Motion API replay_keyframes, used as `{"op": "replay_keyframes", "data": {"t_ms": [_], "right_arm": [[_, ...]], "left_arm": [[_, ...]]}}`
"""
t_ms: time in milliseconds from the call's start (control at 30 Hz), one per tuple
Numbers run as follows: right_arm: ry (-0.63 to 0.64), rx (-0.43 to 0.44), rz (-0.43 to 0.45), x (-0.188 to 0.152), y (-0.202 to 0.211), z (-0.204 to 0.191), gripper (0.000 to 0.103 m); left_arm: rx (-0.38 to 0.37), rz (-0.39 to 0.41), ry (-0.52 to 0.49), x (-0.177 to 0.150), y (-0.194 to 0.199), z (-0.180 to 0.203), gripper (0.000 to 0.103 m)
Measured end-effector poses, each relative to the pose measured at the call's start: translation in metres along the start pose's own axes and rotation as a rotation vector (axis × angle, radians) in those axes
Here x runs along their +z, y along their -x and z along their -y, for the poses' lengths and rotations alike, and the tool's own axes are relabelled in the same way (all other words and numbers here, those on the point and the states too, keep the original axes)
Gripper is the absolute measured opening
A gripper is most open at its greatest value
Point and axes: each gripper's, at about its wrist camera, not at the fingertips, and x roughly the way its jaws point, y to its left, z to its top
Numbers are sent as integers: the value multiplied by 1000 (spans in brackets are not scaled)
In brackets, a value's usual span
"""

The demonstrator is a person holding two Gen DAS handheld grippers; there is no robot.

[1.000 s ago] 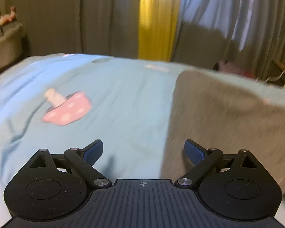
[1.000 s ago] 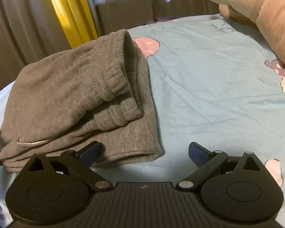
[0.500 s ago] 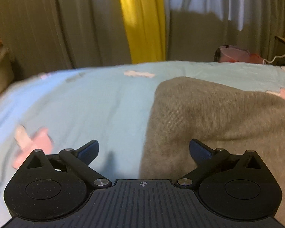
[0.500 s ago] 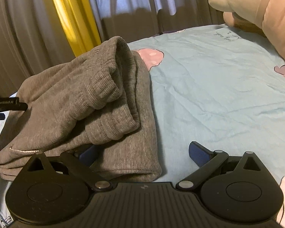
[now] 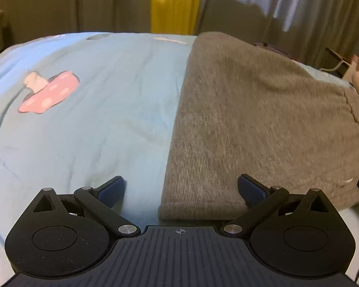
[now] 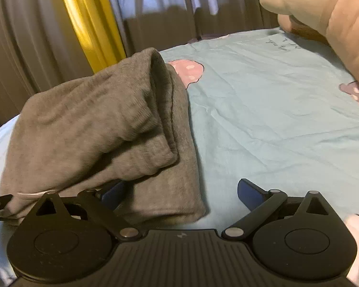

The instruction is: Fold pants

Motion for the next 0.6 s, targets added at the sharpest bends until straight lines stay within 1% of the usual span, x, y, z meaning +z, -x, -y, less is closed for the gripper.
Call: {"op": "replay_keyframes", "data": {"t_ms": [67,133,167,200,267,300,367,433,467,500,533,567,600], "right_arm": [[-3,30,86,2,26,-2,93],[9,45,173,7,50,-10,82],[12,62,199,10,57,-16,67],[21,72,205,14,59,-22,46],[58,84,196,23,56,-40,32],[89,92,202,26,54,-50,29],[171,100,224,27,49,-72,29],[237,113,202,24,38,-89,29],[262,110,179,21,31,-94,29],[274,98,138,17,21,-97,28],[272,82,79,14,9,-96,25],[258,82,21,10,-3,-90,20],[242,101,11,4,-8,-84,20]], "left_arm": [[12,21,-28,-3,7,3,103],[29,39,-43,-5,9,5,103],[29,42,-40,-6,10,5,103],[30,39,-36,-5,10,5,103],[27,36,-26,-1,11,4,103],[23,32,-21,-1,12,2,103],[15,23,-3,0,11,-2,103],[7,13,25,-1,12,-7,103],[1,8,36,-2,10,-9,103],[-4,4,40,-3,9,-11,103],[-11,2,41,-3,7,-12,103],[-16,-2,39,-3,4,-12,103],[-21,-5,41,-4,2,-13,103]]}}
